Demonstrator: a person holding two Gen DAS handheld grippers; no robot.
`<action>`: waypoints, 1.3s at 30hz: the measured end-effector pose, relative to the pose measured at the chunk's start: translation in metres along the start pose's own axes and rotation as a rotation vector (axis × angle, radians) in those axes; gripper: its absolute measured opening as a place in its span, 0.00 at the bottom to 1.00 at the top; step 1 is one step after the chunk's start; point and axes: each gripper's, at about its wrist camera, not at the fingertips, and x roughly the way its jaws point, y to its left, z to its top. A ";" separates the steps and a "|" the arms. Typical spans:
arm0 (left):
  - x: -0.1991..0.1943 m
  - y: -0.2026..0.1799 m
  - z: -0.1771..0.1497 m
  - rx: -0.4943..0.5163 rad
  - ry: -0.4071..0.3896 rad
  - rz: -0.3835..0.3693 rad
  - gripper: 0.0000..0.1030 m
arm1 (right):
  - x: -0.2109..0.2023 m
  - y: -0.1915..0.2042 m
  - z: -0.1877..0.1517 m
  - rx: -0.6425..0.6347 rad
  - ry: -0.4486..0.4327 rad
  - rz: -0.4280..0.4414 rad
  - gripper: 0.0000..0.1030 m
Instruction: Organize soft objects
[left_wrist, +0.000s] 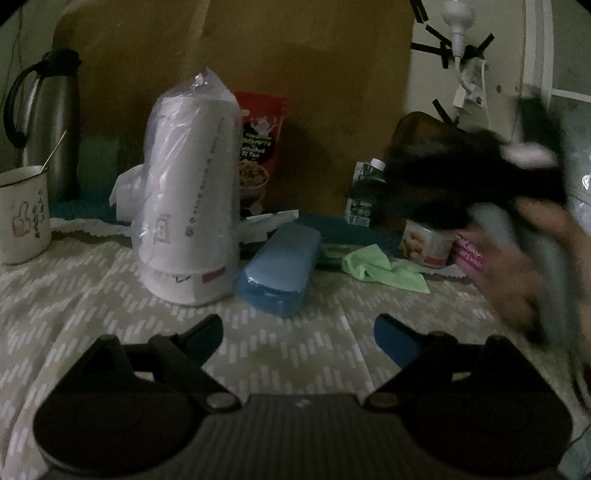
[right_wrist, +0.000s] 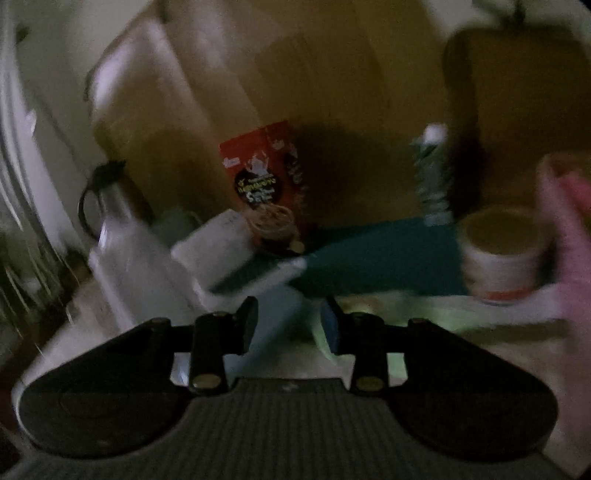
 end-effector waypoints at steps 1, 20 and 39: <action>0.000 -0.001 -0.001 0.002 -0.001 -0.002 0.90 | 0.015 -0.002 0.010 0.040 0.024 0.006 0.39; -0.002 0.010 -0.001 -0.070 -0.018 -0.021 0.91 | 0.128 -0.028 0.041 0.333 0.192 0.017 0.21; 0.003 0.021 -0.001 -0.141 0.022 -0.020 0.97 | -0.065 -0.046 -0.015 0.292 0.019 0.202 0.17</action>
